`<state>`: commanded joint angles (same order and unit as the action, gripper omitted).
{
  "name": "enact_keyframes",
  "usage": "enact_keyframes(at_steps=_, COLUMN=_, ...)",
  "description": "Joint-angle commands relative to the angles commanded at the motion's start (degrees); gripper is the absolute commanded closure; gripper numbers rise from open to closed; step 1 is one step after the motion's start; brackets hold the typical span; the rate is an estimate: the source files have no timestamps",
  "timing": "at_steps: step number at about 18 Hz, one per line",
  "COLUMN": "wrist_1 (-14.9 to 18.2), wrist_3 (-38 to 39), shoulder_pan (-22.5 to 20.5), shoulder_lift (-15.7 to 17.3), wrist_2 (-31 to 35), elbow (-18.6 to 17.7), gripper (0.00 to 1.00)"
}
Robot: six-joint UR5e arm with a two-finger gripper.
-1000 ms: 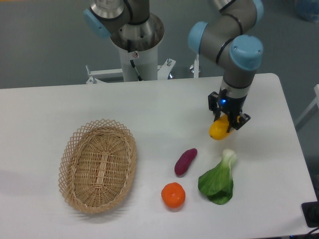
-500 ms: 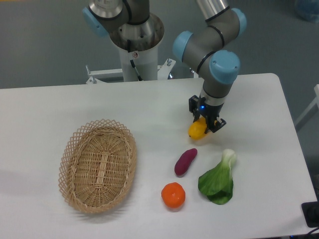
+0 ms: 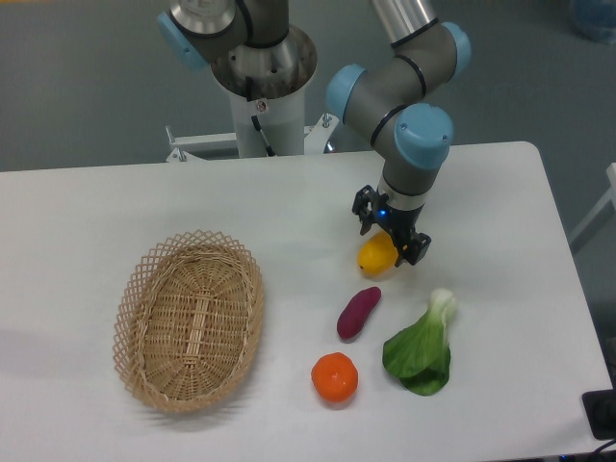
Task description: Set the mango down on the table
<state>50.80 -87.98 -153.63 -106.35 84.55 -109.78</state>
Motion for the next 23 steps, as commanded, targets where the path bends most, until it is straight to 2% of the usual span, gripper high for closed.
enact_keyframes(at_steps=5, wrist_1=1.14, wrist_3=0.79, shoulder_pan=0.26, shoulder_lift=0.36, wrist_2=-0.44, elbow=7.28, gripper=0.00)
enact_keyframes(at_steps=7, wrist_1=2.97, wrist_3=5.77, shoulder_pan=1.66, shoulder_lift=-0.26, wrist_2=-0.26, elbow=12.37, gripper=0.00)
enact_keyframes(at_steps=10, wrist_1=12.89, wrist_3=9.75, shoulder_pan=1.93, shoulder_lift=-0.52, wrist_2=-0.61, elbow=20.37, gripper=0.00)
enact_keyframes(at_steps=13, wrist_1=19.32, wrist_3=9.93, shoulder_pan=1.76, shoulder_lift=-1.40, wrist_2=-2.98, elbow=26.35, gripper=0.00)
enact_keyframes(at_steps=17, wrist_1=22.41, wrist_3=9.85, shoulder_pan=1.41, shoulder_lift=-1.84, wrist_2=-2.90, elbow=29.01, gripper=0.00)
enact_keyframes(at_steps=23, wrist_1=22.50, wrist_3=9.32, shoulder_pan=0.44, shoulder_lift=-1.23, wrist_2=-3.08, elbow=29.01, gripper=0.00)
